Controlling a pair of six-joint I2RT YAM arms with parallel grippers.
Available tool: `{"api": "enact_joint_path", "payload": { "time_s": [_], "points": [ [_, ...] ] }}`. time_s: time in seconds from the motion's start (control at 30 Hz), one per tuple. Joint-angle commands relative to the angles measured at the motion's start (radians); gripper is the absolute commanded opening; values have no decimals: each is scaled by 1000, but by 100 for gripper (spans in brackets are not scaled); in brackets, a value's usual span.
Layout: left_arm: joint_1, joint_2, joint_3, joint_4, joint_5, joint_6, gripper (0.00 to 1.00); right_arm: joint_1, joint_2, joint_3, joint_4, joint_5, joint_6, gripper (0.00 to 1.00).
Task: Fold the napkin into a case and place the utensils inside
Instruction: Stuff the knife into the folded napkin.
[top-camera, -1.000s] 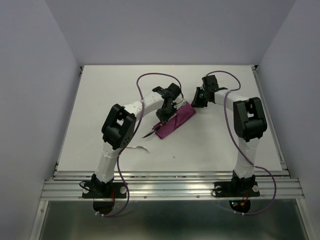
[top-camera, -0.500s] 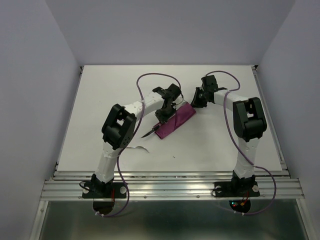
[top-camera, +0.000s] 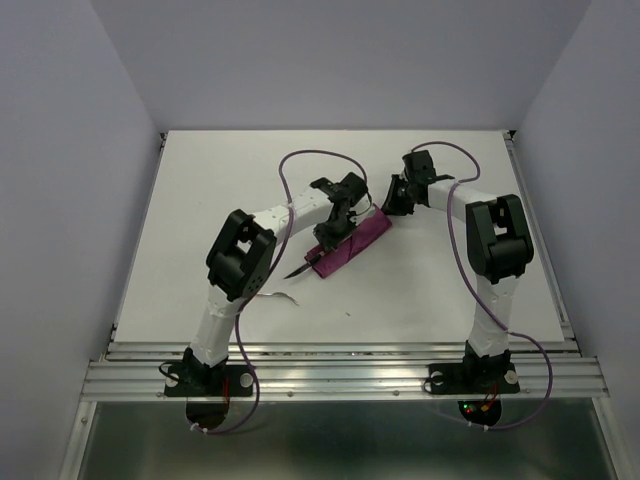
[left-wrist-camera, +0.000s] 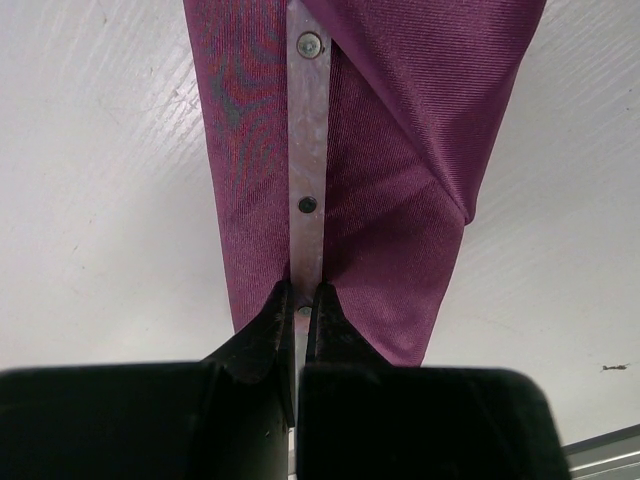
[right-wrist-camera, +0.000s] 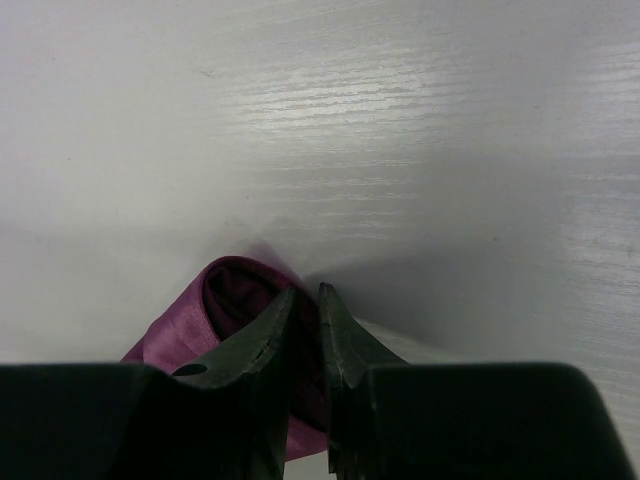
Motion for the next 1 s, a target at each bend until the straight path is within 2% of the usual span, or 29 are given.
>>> {"api": "enact_joint_path", "payload": {
  "time_s": [0.0,0.97],
  "points": [
    [-7,8,40,-35,-7,12,0,10,-34,-5,-7,3,-10,21],
    [-5,117,261,-29,42,21,0,28,-51,-66,16,-14,-12,20]
  ]
}}
